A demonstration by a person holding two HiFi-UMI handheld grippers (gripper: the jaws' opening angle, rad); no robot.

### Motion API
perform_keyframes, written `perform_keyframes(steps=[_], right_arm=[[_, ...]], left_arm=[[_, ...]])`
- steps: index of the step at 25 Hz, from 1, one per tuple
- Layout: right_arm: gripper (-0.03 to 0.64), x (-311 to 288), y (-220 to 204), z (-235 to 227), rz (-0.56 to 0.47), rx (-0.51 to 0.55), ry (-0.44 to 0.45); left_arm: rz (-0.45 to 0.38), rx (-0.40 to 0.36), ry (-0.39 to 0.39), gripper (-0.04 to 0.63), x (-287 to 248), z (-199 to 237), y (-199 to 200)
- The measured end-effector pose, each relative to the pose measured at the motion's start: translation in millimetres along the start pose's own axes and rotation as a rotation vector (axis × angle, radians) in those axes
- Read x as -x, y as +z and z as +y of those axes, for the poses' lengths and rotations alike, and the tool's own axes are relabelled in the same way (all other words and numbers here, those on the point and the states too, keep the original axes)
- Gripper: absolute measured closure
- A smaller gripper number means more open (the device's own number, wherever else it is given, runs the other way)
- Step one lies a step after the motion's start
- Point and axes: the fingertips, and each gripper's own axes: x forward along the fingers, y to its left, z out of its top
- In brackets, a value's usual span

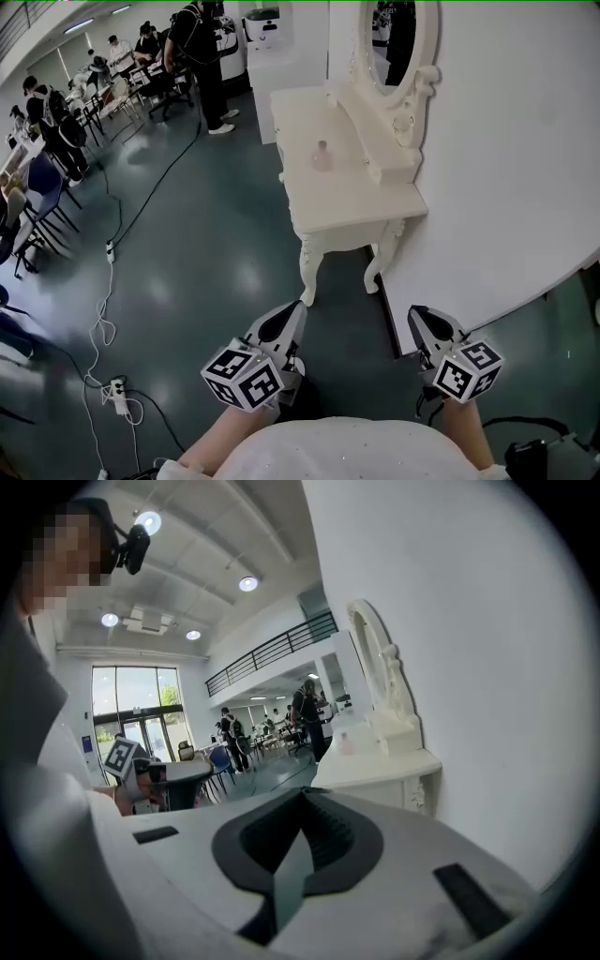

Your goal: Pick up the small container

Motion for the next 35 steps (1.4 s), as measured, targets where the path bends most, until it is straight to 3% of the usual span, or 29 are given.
perform_keyframes(steps=[3,10,16,19,25,29,35], right_arm=[[0.615,-36,13,-2,0.004,-0.004,0.001],[0.615,-109,66,3,-0.013,0.000,-0.042],[0.615,-158,89,10,-0.023,-0.005,-0.057],[0.615,-176,99,20,-0.058,0.004,-0.051],[0.615,-197,106,33,-0.019,0.130,-0.044],[0.615,-211,100,38,0.013,0.132,-0.028],[0.615,-228,95,38,0.045,0.149,-0.027]], left_arm=[[-0.003,0.026,-0.001,0.601,-21,32,21],[0.012,0.033,-0.087,0.600,-57,78,86],[-0.023,-0.109,-0.123,0.600,-73,107,133],[-0.046,-0.133,-0.156,0.600,-72,117,149],[-0.077,-0.118,-0.209,0.600,-72,129,163],[-0.098,-0.149,-0.231,0.600,-68,131,171],[-0.107,-0.119,-0.204,0.600,-69,148,180]])
